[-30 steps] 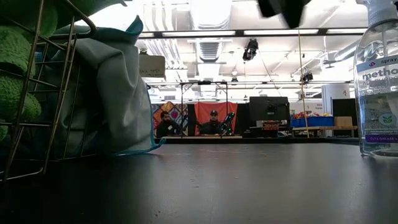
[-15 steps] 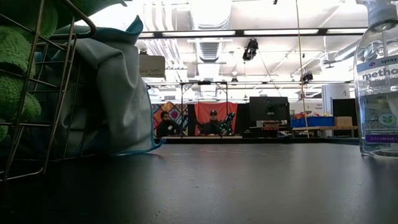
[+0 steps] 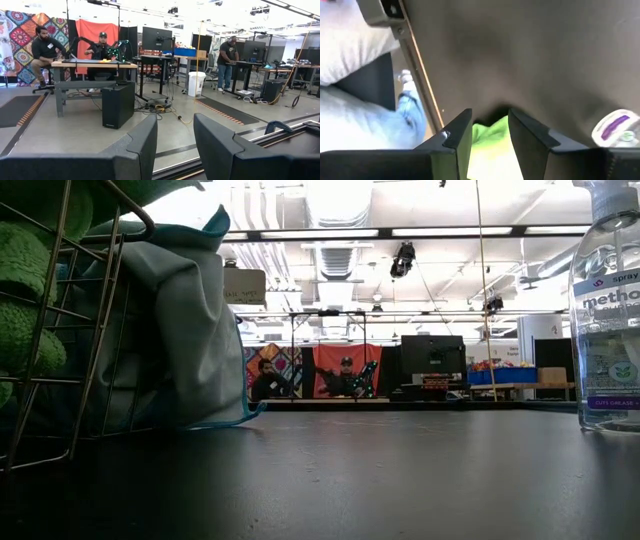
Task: Sort microfiber towel by color & place in baskets
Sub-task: Put the green towel into the bottom wire basket
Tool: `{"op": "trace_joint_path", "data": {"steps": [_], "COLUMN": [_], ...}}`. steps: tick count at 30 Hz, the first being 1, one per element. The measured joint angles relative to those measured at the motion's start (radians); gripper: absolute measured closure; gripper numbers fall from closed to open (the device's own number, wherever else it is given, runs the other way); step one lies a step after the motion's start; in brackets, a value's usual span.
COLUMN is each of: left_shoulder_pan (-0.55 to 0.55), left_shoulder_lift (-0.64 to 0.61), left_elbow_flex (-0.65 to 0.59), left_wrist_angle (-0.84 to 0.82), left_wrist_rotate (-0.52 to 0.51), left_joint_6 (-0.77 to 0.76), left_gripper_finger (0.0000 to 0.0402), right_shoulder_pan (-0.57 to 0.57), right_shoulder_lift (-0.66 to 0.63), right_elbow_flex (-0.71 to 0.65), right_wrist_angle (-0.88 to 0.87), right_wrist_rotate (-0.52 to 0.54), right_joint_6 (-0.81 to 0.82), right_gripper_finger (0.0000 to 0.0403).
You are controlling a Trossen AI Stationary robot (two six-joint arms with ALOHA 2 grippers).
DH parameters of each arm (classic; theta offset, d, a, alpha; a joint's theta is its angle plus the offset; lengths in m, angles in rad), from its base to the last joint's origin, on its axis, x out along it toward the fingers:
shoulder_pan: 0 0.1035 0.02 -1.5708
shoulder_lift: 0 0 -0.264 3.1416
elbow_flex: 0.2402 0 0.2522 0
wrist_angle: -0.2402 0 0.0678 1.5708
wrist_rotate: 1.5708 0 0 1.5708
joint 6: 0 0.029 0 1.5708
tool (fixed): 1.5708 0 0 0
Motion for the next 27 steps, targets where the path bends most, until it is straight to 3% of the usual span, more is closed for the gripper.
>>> {"op": "trace_joint_path", "data": {"steps": [6,10,14,19,27], "left_shoulder_pan": [0.000,0.000,0.000,0.000,0.000], "left_shoulder_lift": [0.000,0.000,0.000,0.000,0.000], "left_elbow_flex": [0.000,0.000,0.000,0.000,0.000], "left_wrist_angle": [0.000,0.000,0.000,0.000,0.000], "left_wrist_rotate": [0.000,0.000,0.000,0.000,0.000], "left_joint_6": [0.000,0.000,0.000,0.000,0.000], "left_gripper_finger": [0.0288,0.0288,0.0288,0.0288,0.0288], "right_shoulder_pan": [0.000,0.004,0.012,0.036,0.092], "right_shoulder_lift": [-0.150,-0.298,-0.429,-0.531,-0.591], "right_elbow_flex": [-0.150,-0.344,-0.566,-0.799,-1.031], "right_wrist_angle": [0.000,0.019,0.245,0.556,0.586], "right_wrist_rotate": [0.086,0.131,0.139,0.083,-0.086], "right_joint_6": [0.062,0.228,0.346,0.336,0.603], "right_gripper_finger": [0.0282,0.0282,0.0282,0.0282,0.0282]}}
